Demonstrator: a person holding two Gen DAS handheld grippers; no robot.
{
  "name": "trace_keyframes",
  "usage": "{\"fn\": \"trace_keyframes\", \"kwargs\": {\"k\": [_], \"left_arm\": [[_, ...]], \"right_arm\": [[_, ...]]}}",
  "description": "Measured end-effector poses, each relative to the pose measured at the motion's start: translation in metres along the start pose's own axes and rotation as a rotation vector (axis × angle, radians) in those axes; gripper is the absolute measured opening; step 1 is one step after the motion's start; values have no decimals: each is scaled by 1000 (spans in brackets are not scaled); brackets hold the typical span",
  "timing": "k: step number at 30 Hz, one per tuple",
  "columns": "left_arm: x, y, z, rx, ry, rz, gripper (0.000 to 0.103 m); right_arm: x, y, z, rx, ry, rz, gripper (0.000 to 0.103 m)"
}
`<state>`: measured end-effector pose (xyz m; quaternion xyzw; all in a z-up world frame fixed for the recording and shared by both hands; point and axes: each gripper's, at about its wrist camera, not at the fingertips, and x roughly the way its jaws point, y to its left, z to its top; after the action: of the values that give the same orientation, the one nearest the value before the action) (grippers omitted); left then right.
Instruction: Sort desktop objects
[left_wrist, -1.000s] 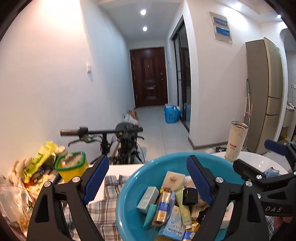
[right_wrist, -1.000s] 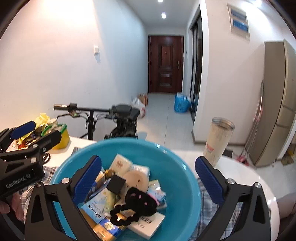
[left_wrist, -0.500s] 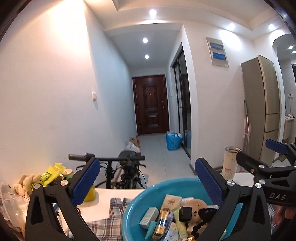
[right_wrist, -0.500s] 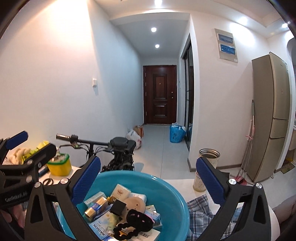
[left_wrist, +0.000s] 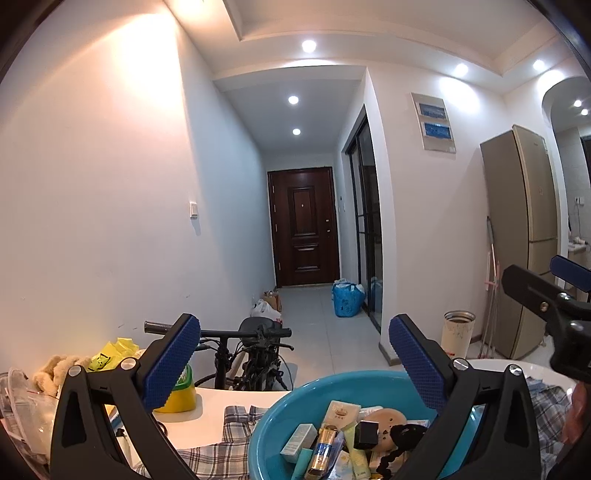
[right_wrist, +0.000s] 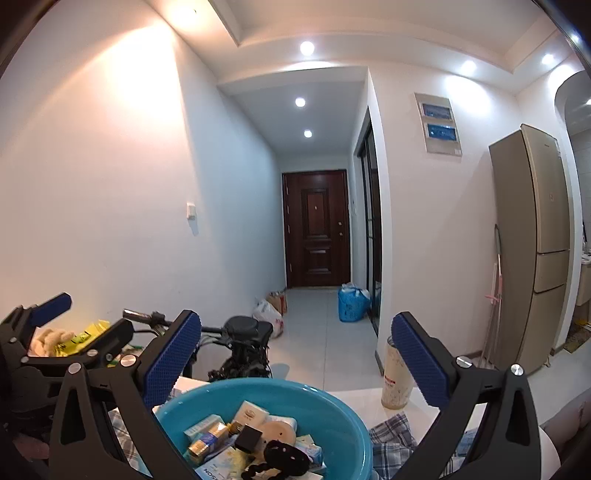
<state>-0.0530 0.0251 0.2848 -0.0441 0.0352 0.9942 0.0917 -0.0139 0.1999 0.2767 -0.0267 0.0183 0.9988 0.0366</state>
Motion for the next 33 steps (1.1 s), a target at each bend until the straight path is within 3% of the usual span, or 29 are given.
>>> {"fn": "trace_keyframes", "kwargs": {"k": [5, 16, 22, 33], "left_arm": [[-8, 2, 5, -5, 22, -18, 103], [-53, 6, 20, -37, -40, -72, 103], [-75, 6, 24, -29, -90, -60, 103], [-89, 12, 27, -49, -114, -72, 103]], "right_arm": [[-17, 4, 8, -3, -37, 8, 103], [-48, 16, 19, -32, -98, 19, 103], [-63, 19, 23, -27, -137, 36, 103], [-86, 23, 25, -28, -154, 70, 103]]}}
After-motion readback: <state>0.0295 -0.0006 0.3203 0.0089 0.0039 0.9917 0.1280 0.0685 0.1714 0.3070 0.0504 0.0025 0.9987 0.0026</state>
